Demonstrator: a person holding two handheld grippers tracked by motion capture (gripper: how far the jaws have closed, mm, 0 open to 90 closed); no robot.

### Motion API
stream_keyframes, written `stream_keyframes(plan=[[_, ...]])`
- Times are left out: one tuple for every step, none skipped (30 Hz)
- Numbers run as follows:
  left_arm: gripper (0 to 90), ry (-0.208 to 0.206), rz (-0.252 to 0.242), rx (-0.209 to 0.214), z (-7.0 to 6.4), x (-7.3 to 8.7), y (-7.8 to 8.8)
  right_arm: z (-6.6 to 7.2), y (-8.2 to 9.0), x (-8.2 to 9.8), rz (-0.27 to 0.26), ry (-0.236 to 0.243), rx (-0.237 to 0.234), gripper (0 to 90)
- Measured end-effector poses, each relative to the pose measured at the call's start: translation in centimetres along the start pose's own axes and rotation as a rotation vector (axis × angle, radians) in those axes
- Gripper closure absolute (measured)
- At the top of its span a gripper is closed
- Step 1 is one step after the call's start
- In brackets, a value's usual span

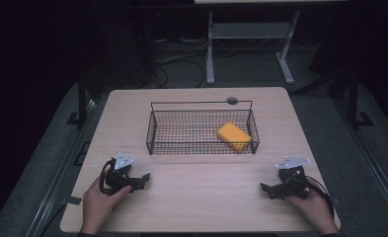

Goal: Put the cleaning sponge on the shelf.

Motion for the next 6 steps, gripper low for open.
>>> stream_keyframes(plan=[[12.6,0.0,0.0,0.0,0.0,0.0,0.0,0.03,-0.03,0.0,0.0,-0.003,-0.006,1.0],[12.6,0.0,0.0,0.0,0.0,0.0,0.0,0.04,-0.06,0.0,-0.003,-0.005,-0.01,1.0],[12.6,0.0,0.0,0.0,0.0,0.0,0.0,0.07,-0.07,0.02,-0.004,-0.01,-0.015,1.0],[12.6,-0.001,0.0,0.0,0.0,0.0,0.0,0.08,-0.11,0.05,-0.006,-0.016,-0.02,1.0],[12.6,0.0,0.0,0.0,0.0,0.0,0.0,0.05,-0.14,0.09,-0.008,-0.02,-0.026,1.0],[12.6,0.0,0.0,0.0,0.0,0.0,0.0,0.02,-0.15,0.12,-0.013,-0.019,-0.026,1.0]])
Point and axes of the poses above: each handheld gripper's, and its own axes: y roughly backward along the jaws, x roughly out of its underside, z roughly to its left, the point moved 6 cm from there along -y, roughly forward along the jaws, and after that the axes turned 8 degrees about x, right-handed, at the moved point
